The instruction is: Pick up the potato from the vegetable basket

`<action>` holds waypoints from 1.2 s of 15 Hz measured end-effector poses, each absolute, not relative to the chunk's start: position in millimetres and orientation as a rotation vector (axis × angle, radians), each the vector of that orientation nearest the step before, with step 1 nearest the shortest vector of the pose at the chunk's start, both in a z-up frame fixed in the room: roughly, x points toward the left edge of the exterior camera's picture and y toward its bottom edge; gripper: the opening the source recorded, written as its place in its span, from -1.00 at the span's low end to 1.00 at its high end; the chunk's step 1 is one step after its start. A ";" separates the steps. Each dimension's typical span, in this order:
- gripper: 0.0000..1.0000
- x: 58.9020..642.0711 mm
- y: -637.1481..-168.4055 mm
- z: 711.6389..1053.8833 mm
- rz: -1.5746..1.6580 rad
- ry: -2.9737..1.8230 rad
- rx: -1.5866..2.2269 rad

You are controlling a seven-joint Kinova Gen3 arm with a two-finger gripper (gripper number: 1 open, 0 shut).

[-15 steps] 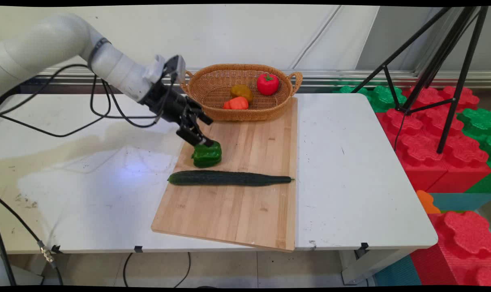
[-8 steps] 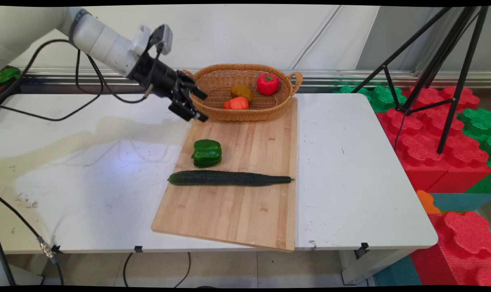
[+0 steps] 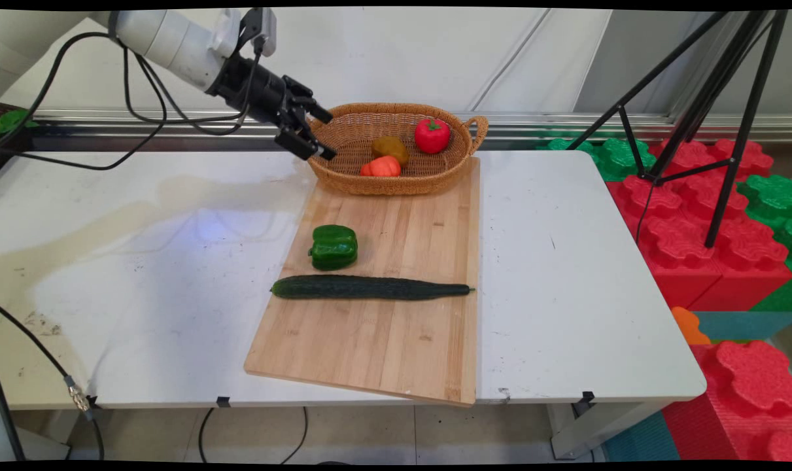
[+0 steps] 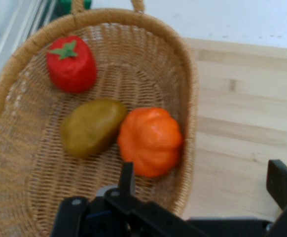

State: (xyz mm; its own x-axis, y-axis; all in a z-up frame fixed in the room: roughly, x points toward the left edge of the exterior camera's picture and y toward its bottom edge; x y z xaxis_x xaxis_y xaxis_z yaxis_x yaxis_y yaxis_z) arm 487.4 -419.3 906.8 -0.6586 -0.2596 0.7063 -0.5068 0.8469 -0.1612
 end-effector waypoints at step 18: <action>1.00 452.9 -515.0 861.9 0.704 -2.513 0.366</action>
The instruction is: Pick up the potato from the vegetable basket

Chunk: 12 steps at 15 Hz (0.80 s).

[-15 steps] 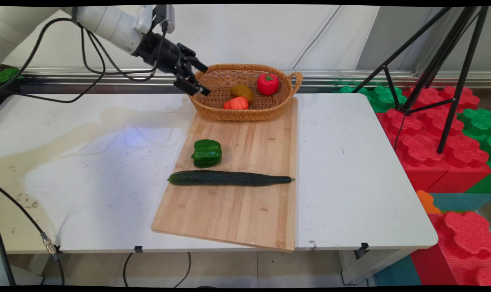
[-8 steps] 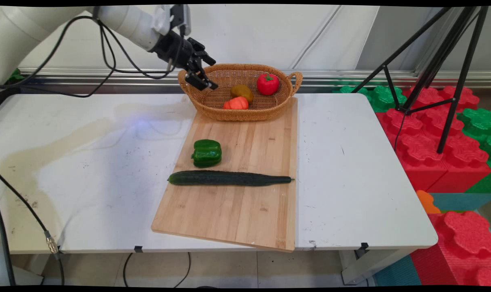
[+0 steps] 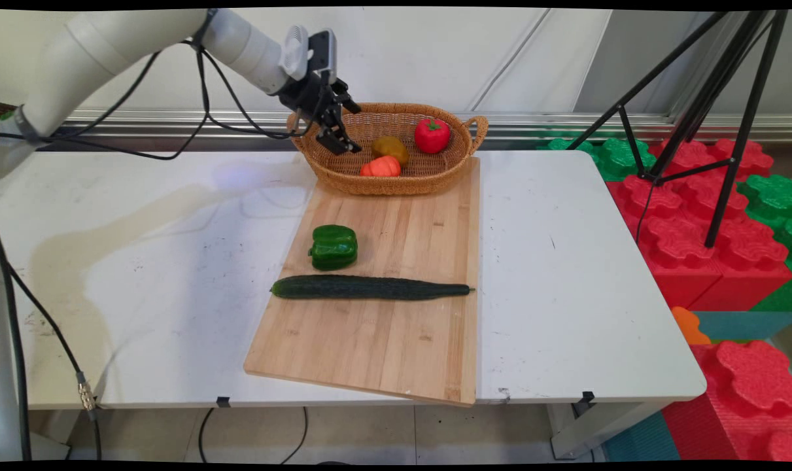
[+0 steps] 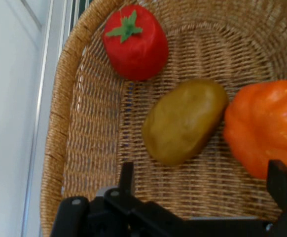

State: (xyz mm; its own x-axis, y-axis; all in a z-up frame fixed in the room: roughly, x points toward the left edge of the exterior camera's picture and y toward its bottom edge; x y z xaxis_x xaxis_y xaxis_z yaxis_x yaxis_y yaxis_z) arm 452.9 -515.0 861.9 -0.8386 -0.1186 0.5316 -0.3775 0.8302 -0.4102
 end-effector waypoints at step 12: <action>1.00 433.3 -568.0 828.7 0.747 -2.623 0.133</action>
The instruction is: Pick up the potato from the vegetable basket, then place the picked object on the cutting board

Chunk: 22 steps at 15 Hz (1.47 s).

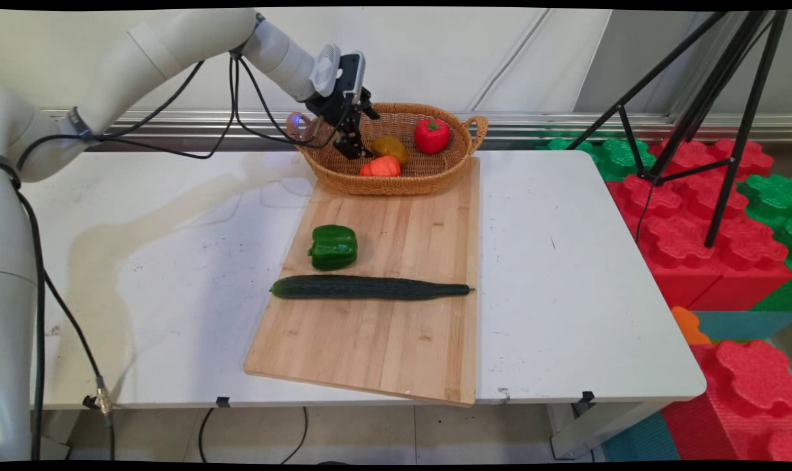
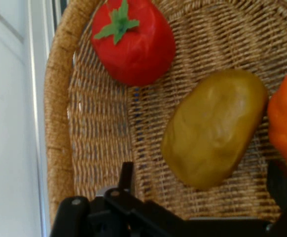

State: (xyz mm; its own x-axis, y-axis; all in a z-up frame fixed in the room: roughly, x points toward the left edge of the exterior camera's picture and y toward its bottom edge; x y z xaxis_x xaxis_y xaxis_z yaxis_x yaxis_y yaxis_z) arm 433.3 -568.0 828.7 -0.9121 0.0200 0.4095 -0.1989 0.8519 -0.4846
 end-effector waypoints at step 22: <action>-1.00 422.4 -590.8 814.5 0.715 -2.651 -0.121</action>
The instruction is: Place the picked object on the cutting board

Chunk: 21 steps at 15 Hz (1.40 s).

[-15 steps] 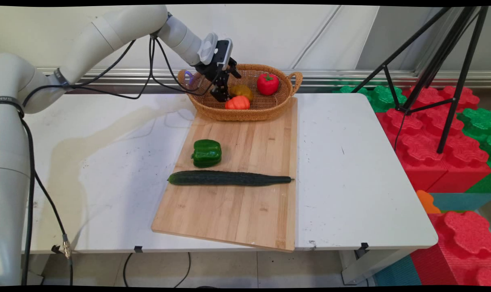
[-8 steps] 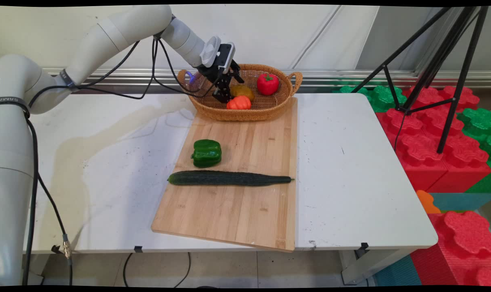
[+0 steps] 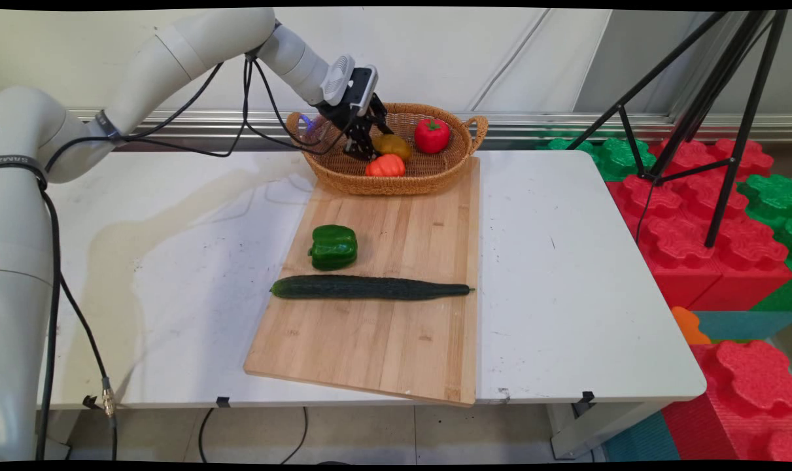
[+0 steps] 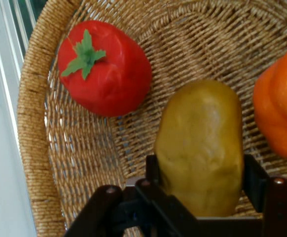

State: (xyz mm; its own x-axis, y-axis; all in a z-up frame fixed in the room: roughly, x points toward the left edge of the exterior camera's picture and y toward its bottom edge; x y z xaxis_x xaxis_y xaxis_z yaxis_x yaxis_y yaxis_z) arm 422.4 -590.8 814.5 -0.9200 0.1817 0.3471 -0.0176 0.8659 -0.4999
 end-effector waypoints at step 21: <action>-1.00 479.1 -496.5 906.0 0.586 -2.447 0.208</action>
